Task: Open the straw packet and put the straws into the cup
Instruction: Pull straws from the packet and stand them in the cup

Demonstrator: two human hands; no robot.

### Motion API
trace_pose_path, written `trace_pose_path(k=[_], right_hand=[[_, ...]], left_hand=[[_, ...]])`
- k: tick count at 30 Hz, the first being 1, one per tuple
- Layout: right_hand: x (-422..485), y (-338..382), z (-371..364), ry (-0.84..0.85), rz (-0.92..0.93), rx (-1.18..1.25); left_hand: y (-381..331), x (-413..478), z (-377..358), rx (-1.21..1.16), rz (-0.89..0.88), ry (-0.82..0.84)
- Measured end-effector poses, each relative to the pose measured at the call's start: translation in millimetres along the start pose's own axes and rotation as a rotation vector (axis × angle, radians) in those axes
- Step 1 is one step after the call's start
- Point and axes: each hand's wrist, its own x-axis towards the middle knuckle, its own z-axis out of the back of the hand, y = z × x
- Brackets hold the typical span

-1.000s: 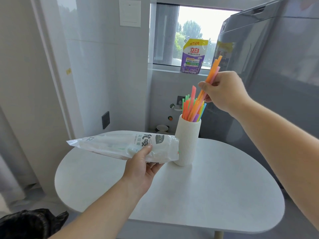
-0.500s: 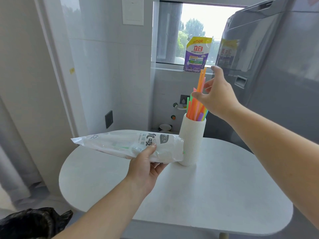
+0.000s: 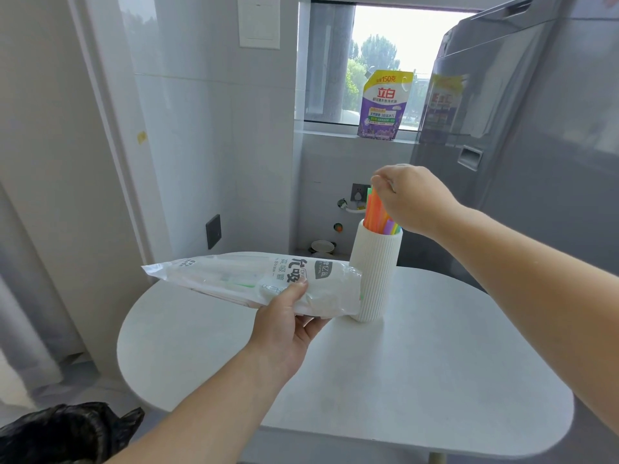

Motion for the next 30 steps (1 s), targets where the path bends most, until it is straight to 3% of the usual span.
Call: trace_pose_path(k=[2, 6, 8, 13, 16, 19, 23, 25, 30], right_hand=[[-2.2, 0.3, 0.5, -0.011, 0.021, 0.009], [-4.1, -3.1, -5.1, 0.193, 0.069, -0.126], [-8.1, -4.3, -5.9, 0.209, 0.043, -0.125], [-32.1, 6.9, 8.8, -0.142, 0.069, 0.04], [-69.1, 19.5, 5.2, -0.333, 0.023, 0.285], [-118.2, 29.7, -18.0, -0.289, -0.202, 0.592], [-160.9, 27.4, -53.7, 0.104, -0.757, 1.059], [-169.2, 28.0, -58.4, 0.159, -0.952, 1.331], [-175.0, 30.3, -60.5, 0.089, -1.075, 1.605]], left_hand=[[0.1, 0.2, 0.0, 0.005, 0.001, 0.001], [0.2, 0.0, -0.4, 0.01, -0.001, 0.008], [0.0, 0.0, -0.6, 0.018, 0.002, 0.014], [-0.2, 0.0, -0.4, 0.038, -0.001, 0.017], [-0.4, -1.7, -1.8, 0.056, -0.013, 0.028], [-0.3, -5.0, -3.4, 0.107, -0.044, 0.058], [2.6, -11.0, -6.8, 0.235, -0.095, 0.131], [4.3, -14.4, -9.1, 0.315, -0.138, 0.191], [6.1, -17.6, -11.4, 0.423, -0.193, 0.294]])
